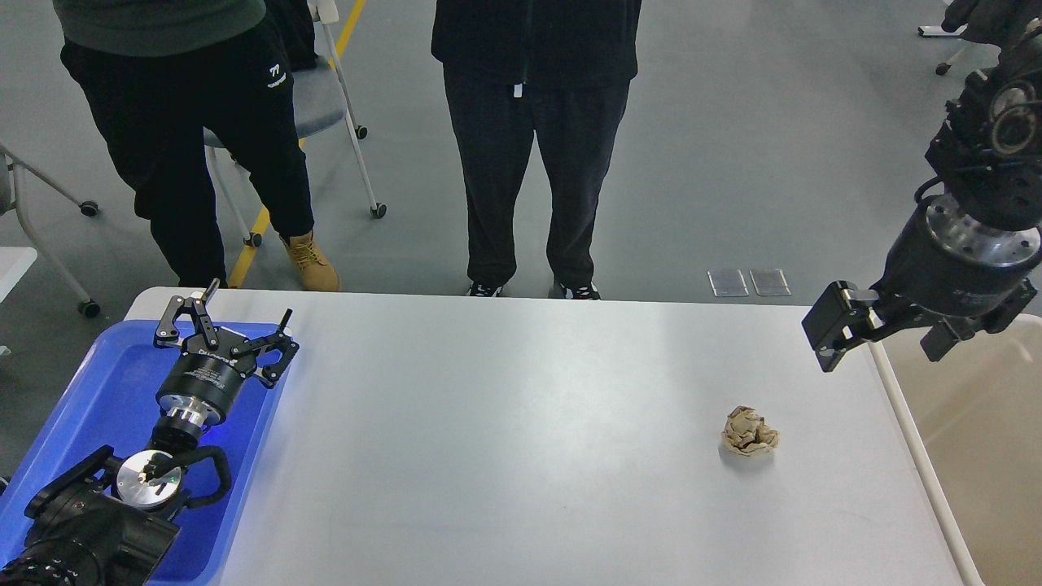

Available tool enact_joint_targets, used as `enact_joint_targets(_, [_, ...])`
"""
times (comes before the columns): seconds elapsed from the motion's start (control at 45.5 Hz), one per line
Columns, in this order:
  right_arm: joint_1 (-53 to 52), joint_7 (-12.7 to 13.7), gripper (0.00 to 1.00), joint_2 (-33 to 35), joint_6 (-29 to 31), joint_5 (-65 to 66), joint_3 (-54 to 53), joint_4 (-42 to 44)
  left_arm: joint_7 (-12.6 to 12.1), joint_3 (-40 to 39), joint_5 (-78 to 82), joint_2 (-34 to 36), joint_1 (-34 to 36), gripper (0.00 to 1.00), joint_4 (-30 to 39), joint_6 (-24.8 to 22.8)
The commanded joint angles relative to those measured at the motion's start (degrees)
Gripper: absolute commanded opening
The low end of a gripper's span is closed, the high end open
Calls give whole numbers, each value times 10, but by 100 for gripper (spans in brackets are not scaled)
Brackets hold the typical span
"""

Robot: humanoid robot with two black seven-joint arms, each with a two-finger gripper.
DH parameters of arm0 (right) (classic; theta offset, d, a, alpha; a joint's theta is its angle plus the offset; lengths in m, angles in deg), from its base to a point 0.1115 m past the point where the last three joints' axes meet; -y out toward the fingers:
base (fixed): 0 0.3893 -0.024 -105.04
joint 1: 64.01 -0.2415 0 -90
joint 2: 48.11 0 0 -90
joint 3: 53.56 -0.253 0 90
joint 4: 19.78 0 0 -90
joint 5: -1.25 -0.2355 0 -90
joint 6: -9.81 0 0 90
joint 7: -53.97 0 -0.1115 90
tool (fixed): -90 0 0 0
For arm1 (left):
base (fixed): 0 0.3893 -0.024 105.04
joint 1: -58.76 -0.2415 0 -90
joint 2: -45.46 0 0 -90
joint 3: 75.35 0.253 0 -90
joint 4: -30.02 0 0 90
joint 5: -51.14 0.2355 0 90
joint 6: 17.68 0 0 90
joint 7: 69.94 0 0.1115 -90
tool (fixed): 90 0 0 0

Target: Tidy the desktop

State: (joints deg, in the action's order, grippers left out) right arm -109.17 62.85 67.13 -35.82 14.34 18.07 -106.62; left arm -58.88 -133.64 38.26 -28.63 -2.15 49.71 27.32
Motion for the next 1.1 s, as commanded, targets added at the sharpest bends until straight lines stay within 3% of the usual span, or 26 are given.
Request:
enact_joint_targets(0.0, [0,0,100,1,0,0,0,0,0,-1,0,0,0,100,0,0])
enact_joint_targets(1.078, [9,-1,100,-21,-1,-5,-36,13,0,-1,1,0,0,100,0,0])
